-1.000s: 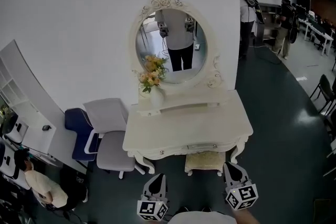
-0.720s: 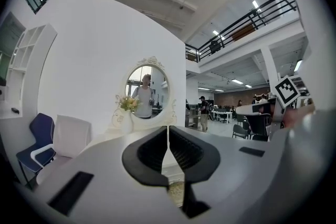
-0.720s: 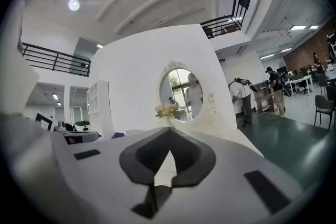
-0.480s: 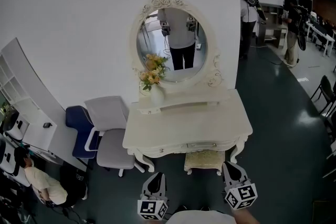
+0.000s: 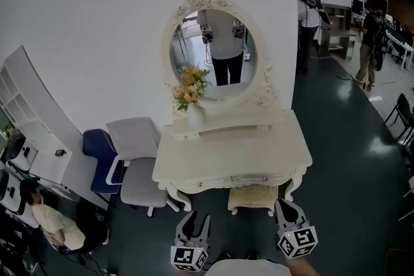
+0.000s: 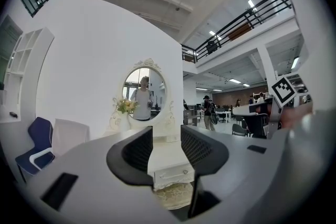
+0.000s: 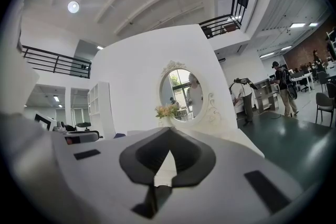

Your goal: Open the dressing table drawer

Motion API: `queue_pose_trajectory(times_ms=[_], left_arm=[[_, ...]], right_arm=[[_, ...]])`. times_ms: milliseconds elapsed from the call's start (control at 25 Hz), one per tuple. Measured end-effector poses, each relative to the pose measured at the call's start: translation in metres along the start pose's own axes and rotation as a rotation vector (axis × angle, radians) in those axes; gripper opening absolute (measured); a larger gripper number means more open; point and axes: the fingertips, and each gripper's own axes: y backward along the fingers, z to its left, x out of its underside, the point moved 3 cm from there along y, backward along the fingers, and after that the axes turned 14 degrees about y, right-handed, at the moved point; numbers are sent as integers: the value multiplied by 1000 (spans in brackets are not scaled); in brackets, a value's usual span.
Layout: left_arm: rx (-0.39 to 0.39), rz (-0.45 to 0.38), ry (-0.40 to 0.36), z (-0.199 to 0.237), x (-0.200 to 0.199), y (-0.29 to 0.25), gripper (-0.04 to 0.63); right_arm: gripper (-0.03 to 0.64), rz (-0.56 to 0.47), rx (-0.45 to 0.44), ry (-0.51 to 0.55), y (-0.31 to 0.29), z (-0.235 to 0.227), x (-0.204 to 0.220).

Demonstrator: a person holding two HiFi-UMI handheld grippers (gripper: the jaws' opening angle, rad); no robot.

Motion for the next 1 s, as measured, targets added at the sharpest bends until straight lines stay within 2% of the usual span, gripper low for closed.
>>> queue_pose_trajectory(times_ms=[240, 1000], left_arm=[[-7, 1, 5, -3, 1, 0, 268], [-44, -6, -2, -7, 4, 3, 272]], right_arm=[[9, 1, -7, -6, 2, 0, 0], [9, 2, -37, -2, 3, -6, 3]])
